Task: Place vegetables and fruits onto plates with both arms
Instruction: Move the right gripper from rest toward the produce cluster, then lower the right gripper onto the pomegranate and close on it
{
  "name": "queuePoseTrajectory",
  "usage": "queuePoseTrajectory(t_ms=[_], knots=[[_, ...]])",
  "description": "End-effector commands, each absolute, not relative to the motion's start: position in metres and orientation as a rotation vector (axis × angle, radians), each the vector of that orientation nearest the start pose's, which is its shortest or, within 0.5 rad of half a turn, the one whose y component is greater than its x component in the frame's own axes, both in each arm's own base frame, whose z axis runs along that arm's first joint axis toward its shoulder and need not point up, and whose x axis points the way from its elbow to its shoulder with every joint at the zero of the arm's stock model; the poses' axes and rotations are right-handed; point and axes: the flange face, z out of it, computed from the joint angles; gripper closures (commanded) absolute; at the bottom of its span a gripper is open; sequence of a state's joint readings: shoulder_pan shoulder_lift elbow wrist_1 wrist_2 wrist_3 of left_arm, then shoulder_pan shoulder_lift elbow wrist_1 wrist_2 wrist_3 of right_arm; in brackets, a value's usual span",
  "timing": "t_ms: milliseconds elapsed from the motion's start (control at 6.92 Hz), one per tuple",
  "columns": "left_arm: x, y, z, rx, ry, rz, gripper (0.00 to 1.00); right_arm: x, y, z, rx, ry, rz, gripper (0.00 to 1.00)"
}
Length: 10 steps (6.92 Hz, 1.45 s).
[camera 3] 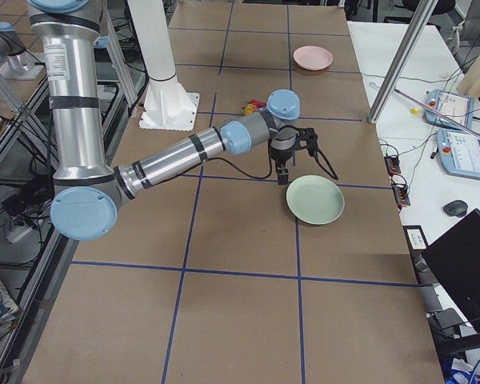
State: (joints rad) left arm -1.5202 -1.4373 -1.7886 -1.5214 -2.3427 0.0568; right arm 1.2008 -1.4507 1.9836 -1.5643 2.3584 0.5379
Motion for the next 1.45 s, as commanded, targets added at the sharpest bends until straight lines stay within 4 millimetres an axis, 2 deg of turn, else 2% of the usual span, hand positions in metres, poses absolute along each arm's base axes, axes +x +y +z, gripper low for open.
queuePoseTrajectory(t_ms=[0,145,289,434,578,723,1012,1301], knots=[[-0.042,-0.439,0.618,0.036,0.773,0.116,0.0,-0.272,-0.485,0.274,0.088,-0.964,0.022,0.0],[-0.042,-0.439,0.618,0.036,0.773,0.116,0.0,-0.352,-0.455,0.234,0.103,-0.947,0.045,0.0],[-0.042,-0.439,0.619,0.034,0.773,0.115,0.0,-0.413,-0.433,0.21,0.125,-0.929,0.083,0.0],[-0.041,-0.439,0.62,0.032,0.772,0.116,0.0,-0.474,-0.424,0.192,0.135,-0.901,0.123,0.0],[-0.041,-0.439,0.623,0.027,0.773,0.114,0.0,-0.518,-0.418,0.181,0.166,-0.87,0.132,0.0],[-0.041,-0.439,0.623,0.027,0.773,0.114,0.0,-0.545,-0.411,0.182,0.163,-0.846,0.114,0.0],[-0.041,-0.439,0.623,0.027,0.773,0.114,0.0,-0.581,-0.403,0.18,0.183,-0.809,0.097,0.0],[-0.041,-0.439,0.623,0.027,0.773,0.114,0.0,-0.599,-0.394,0.193,0.177,-0.776,0.07,0.0]])
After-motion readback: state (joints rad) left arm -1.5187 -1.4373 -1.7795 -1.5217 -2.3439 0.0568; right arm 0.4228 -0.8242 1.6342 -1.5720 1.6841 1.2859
